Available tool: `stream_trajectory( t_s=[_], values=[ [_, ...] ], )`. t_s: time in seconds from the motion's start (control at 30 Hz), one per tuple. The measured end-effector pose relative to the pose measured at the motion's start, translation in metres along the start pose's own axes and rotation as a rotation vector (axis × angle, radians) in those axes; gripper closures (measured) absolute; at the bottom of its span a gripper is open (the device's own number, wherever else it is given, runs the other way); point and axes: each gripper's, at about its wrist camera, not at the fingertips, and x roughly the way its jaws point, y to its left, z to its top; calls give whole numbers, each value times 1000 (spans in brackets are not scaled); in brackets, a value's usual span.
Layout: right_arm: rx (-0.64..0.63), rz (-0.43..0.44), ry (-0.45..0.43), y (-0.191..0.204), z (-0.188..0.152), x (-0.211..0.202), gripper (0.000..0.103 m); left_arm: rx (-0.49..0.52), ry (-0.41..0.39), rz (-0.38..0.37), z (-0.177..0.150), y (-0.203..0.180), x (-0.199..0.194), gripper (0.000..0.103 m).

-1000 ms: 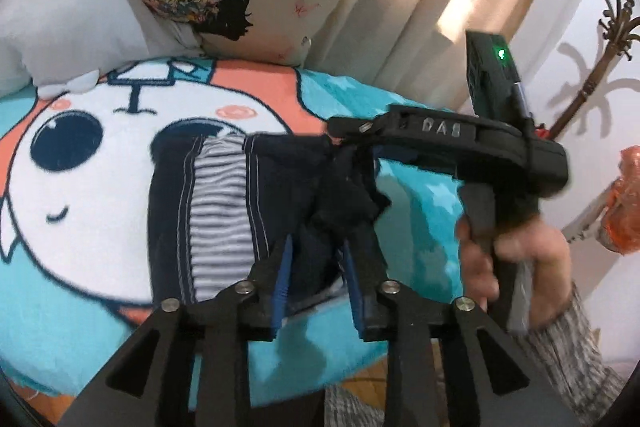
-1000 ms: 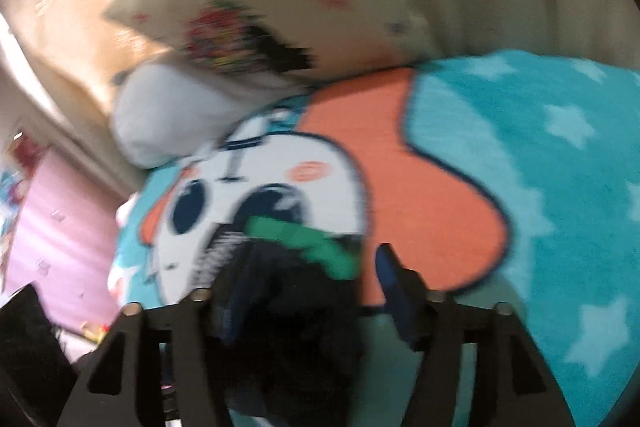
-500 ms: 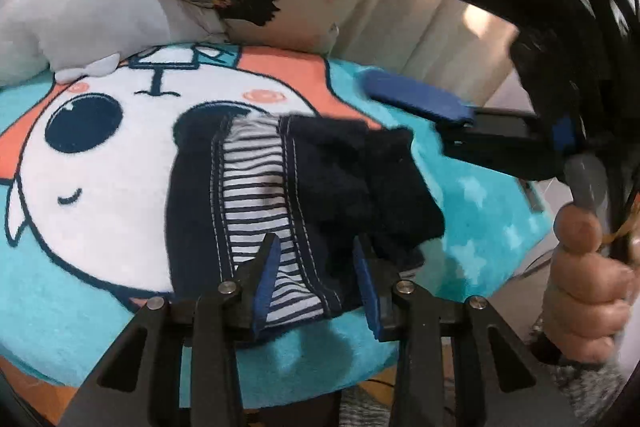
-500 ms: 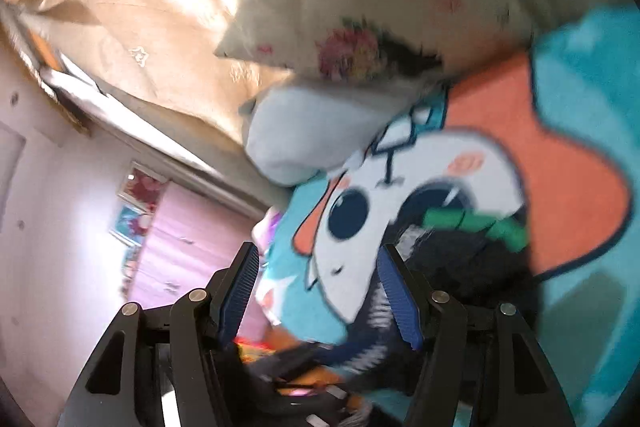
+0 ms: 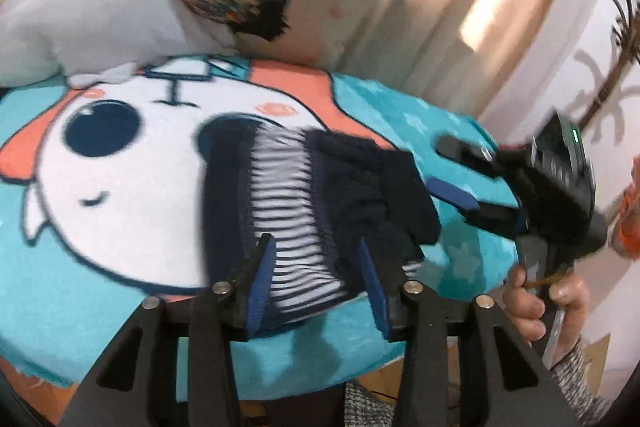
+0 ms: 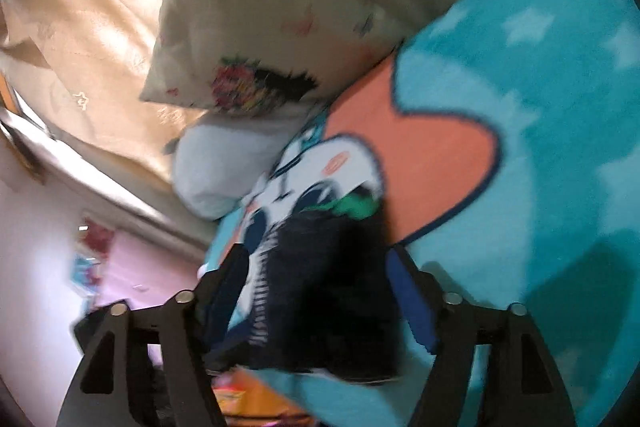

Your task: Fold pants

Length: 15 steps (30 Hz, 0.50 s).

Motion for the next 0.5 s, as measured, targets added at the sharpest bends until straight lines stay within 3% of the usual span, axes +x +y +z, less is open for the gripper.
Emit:
stream_trajectory(
  t_s=[0.17,0.33,0.5],
  values=[
    [-30,-23,-87,2,-13,-16,25,-89,-88,123,4,28,-24,48],
    [-63,-65,-113,13,-24,-17,25,-76,-151,350,-1,36,-35,47],
    [-110,-101,-112,27,-34,-16,25,-56,-169,420,-7,35,-43,45]
  ],
)
